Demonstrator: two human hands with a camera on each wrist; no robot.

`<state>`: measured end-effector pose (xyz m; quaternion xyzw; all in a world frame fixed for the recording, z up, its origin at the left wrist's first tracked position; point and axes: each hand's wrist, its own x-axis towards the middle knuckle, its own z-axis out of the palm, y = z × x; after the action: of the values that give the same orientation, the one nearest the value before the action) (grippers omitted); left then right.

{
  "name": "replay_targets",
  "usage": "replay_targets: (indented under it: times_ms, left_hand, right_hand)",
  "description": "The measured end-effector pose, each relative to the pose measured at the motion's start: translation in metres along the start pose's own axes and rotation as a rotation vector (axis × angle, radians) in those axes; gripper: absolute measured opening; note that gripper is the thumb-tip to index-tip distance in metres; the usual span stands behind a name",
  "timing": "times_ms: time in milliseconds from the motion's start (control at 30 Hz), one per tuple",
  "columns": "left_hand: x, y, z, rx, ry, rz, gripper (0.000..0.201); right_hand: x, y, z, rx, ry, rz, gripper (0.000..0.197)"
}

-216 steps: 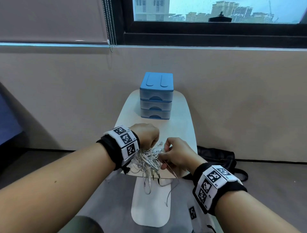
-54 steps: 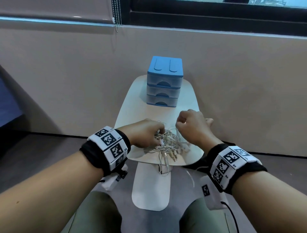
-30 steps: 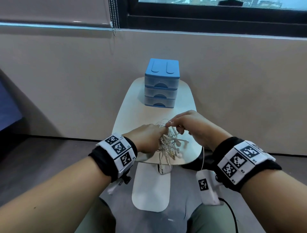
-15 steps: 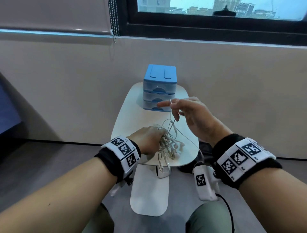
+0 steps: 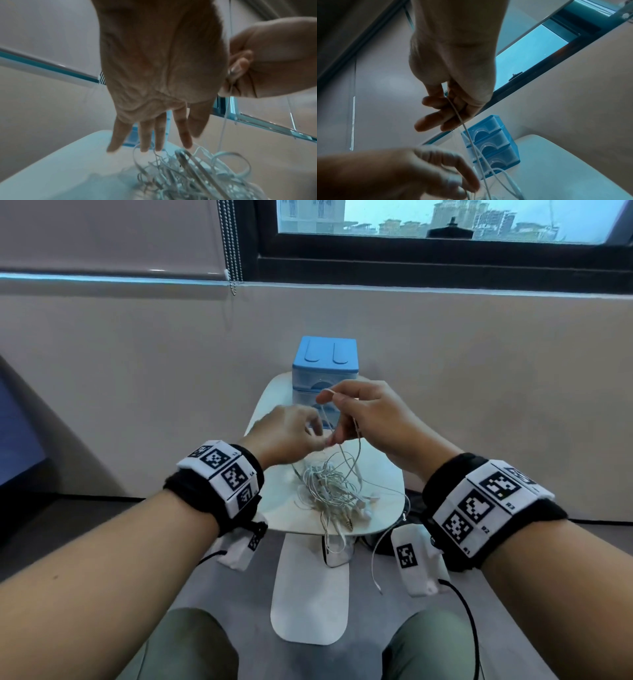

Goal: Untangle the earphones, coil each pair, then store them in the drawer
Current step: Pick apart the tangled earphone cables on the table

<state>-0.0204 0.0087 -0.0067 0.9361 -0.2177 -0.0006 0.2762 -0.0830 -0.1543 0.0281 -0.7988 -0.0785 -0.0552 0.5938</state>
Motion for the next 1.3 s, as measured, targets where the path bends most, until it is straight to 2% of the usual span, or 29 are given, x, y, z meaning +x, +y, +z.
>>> replay_targets:
  times_ms: [33, 133, 200, 233, 367, 433, 533, 633, 700, 767, 833, 900, 1000, 1067, 1167, 1300]
  left_hand:
    - [0.001, 0.002, -0.002, -0.007, 0.021, 0.029, 0.021]
    - [0.001, 0.011, 0.000, -0.200, -0.167, 0.094, 0.005]
    - [0.002, 0.014, 0.000, -0.363, -0.267, 0.067, 0.016]
    - [0.002, 0.015, -0.002, -0.405, -0.271, 0.056, 0.018]
    - [0.007, 0.024, -0.014, -0.438, -0.016, 0.135, 0.019]
    - [0.005, 0.034, -0.022, -0.476, 0.096, 0.212, 0.019]
    - [0.000, 0.050, -0.033, -0.531, 0.170, 0.309, 0.020]
    - [-0.008, 0.059, -0.039, -0.595, 0.201, 0.400, 0.018]
    - [-0.012, 0.056, -0.037, -0.616, 0.221, 0.385, 0.020]
    - [-0.011, 0.047, -0.028, -0.666, 0.203, 0.291, 0.035]
    - [-0.011, 0.032, -0.014, -0.715, 0.113, 0.155, 0.042]
    - [-0.013, 0.020, 0.000, -0.726, -0.056, 0.069, 0.040]
    - [-0.017, 0.012, 0.017, -0.680, -0.271, 0.077, 0.025]
    - [-0.016, 0.011, 0.024, -0.665, -0.275, 0.085, 0.008]
    - [-0.012, 0.011, 0.032, -0.653, -0.239, 0.088, 0.008]
    - [-0.006, 0.006, 0.041, -0.499, -0.219, 0.123, 0.013]
  right_hand:
    - [-0.001, 0.000, -0.001, -0.010, -0.020, -0.016, 0.024]
    - [-0.006, -0.001, -0.005, -0.016, -0.061, -0.051, 0.024]
    - [-0.009, -0.005, -0.007, -0.027, -0.038, -0.050, 0.023]
    - [-0.010, -0.006, -0.009, -0.048, 0.003, -0.036, 0.024]
    - [-0.007, -0.002, -0.027, -0.063, 0.180, 0.169, 0.028]
    - [-0.006, 0.006, -0.030, -0.154, 0.104, 0.248, 0.022]
    - [-0.004, 0.026, -0.017, -0.299, -0.057, 0.250, 0.014]
    - [0.004, 0.041, -0.005, -0.312, -0.041, 0.225, 0.025]
    - [0.009, 0.042, -0.003, -0.312, -0.010, 0.227, 0.031]
    - [0.014, 0.035, -0.003, -0.328, 0.037, 0.178, 0.033]
    - [0.016, 0.023, -0.004, -0.325, 0.099, 0.108, 0.031]
    - [0.018, 0.010, -0.003, -0.340, 0.182, 0.008, 0.028]
    - [0.016, -0.006, 0.000, -0.460, 0.278, -0.231, 0.021]
    - [0.011, -0.015, 0.002, -0.494, 0.298, -0.366, 0.016]
    - [0.000, -0.031, 0.006, -0.543, 0.341, -0.566, 0.013]
    - [-0.003, -0.047, 0.007, -0.679, 0.445, -0.642, 0.014]
